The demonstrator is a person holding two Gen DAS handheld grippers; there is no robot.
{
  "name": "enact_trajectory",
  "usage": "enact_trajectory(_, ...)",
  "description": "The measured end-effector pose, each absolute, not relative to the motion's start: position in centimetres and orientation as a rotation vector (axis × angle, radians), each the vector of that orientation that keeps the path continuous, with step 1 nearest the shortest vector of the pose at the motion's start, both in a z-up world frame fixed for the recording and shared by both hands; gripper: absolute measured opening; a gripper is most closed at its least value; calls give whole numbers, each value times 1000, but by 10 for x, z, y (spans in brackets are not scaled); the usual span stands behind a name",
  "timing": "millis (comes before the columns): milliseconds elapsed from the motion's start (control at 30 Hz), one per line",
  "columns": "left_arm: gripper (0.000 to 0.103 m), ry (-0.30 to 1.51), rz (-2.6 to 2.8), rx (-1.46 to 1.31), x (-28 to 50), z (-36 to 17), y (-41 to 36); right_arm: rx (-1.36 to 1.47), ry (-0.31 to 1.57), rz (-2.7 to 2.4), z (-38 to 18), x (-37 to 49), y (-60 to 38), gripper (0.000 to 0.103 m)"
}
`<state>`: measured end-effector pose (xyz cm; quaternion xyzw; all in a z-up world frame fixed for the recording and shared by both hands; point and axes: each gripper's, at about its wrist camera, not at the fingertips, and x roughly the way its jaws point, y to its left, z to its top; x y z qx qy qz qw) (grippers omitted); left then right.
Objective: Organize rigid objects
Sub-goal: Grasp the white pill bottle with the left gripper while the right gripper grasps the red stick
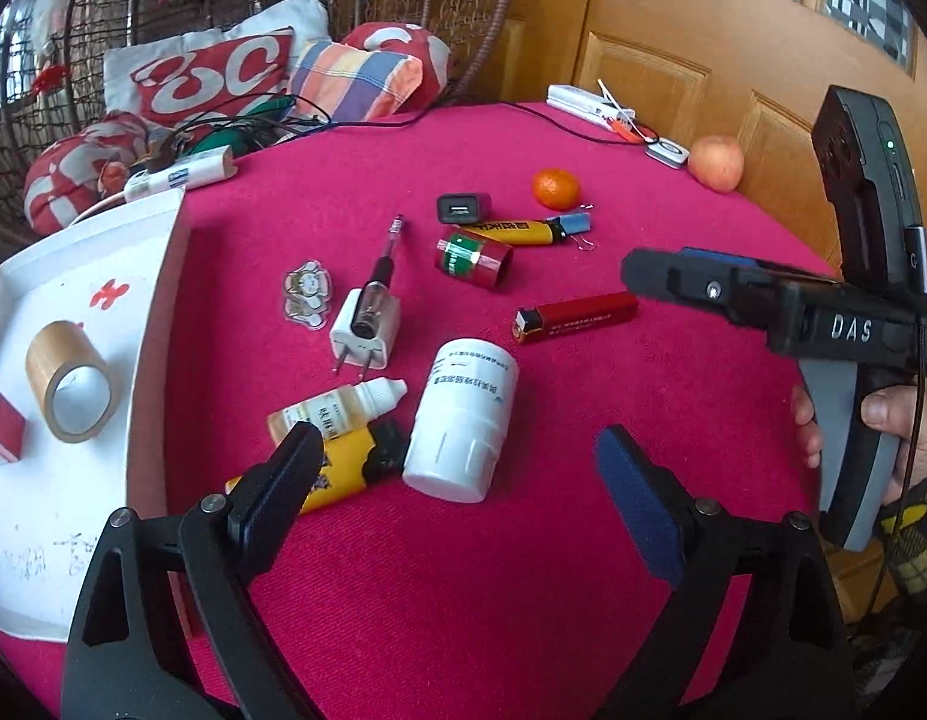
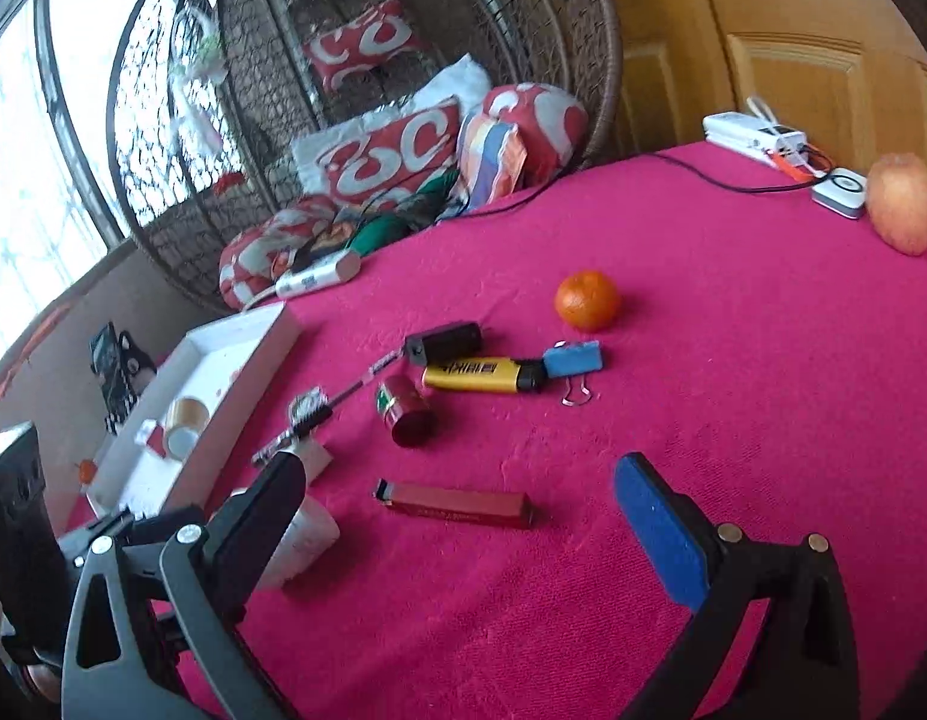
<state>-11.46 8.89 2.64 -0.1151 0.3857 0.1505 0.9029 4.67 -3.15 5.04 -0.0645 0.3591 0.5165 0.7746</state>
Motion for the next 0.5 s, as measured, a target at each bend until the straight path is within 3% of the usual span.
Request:
enact_trajectory(133,82,849,303,-207,-96,16,87,-360,727,1224,45,38,-15,103)
enact_trajectory(200,82,865,309,-197,-89,11,86,-461,699,1260,43,34,-6,101)
enact_trajectory(400,80,892,317,-162,-77,6,85,-671,707,1355,29,27,22,72)
enact_trajectory(500,60,906,327,-127,-77,2,84,-725,710,1392,24,20,24,63)
